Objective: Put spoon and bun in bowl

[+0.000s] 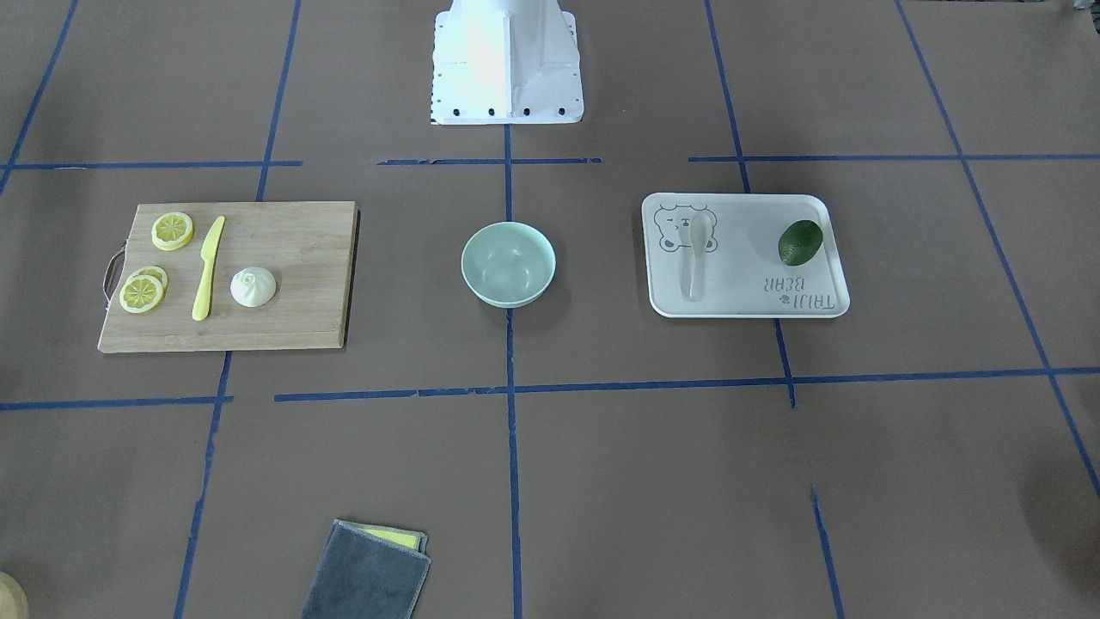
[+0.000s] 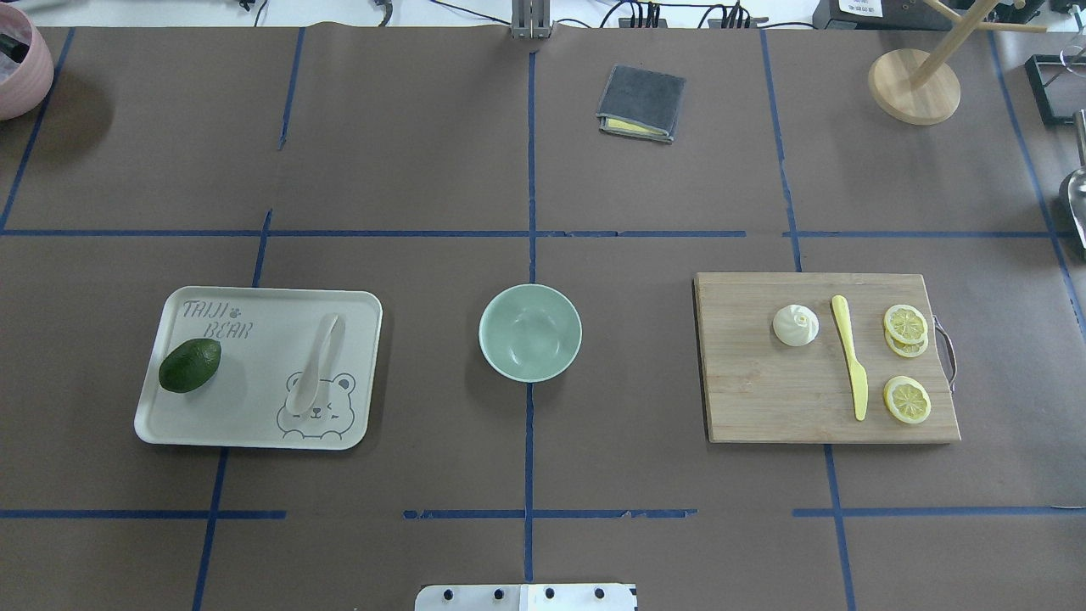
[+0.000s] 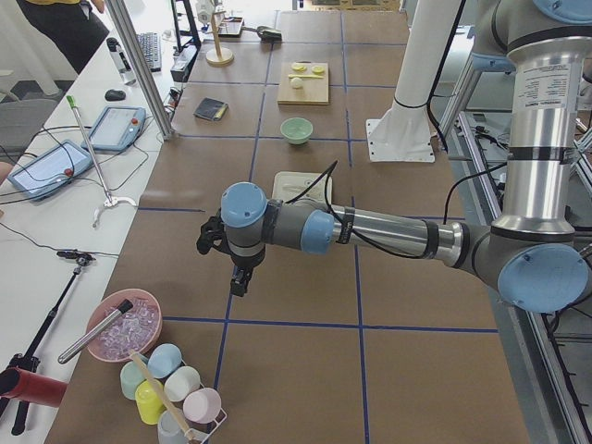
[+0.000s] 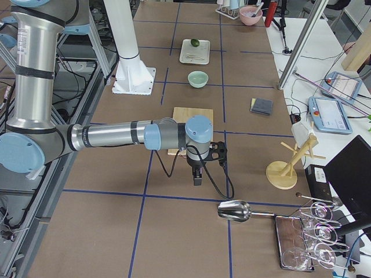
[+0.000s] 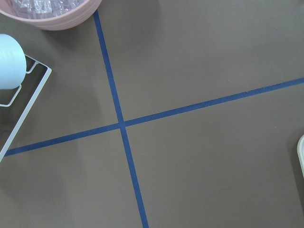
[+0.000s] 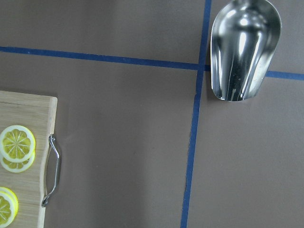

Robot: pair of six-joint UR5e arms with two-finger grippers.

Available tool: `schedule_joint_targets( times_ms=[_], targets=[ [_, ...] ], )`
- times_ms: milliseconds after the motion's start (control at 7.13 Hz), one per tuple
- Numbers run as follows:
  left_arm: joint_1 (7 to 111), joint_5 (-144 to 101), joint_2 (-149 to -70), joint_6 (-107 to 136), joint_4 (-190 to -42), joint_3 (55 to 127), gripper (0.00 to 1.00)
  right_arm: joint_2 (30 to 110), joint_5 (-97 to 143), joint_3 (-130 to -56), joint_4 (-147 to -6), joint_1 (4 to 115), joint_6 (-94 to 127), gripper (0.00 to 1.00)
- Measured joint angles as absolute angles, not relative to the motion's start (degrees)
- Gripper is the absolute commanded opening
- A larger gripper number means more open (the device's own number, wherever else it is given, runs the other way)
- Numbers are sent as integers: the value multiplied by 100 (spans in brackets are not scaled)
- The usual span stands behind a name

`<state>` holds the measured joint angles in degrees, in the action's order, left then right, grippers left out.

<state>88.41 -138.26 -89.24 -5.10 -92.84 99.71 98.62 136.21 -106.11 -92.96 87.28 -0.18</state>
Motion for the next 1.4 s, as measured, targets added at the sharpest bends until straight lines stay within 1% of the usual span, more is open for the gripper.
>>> schedule_joint_targets(
  times_ms=[561,981,1121,1402],
  targets=[
    [8845,-13847,-8798,-527,-9408,10039,100,9853,13597,-10607,-9290,8728,-28,100],
    [8784,-14180,-8667,-491,-10213,10034,100,9858,13599,-10604,-9173,8728,-58,100],
    [8594,-14431,-8645,-284,-10504,10035,100,9863,13597,-10601,-9147,8724,-61,100],
    [7650,-14601,-8652,934,-11475,10138,100,9868,13616,-10602,-9038,8671,-54,100]
  ],
)
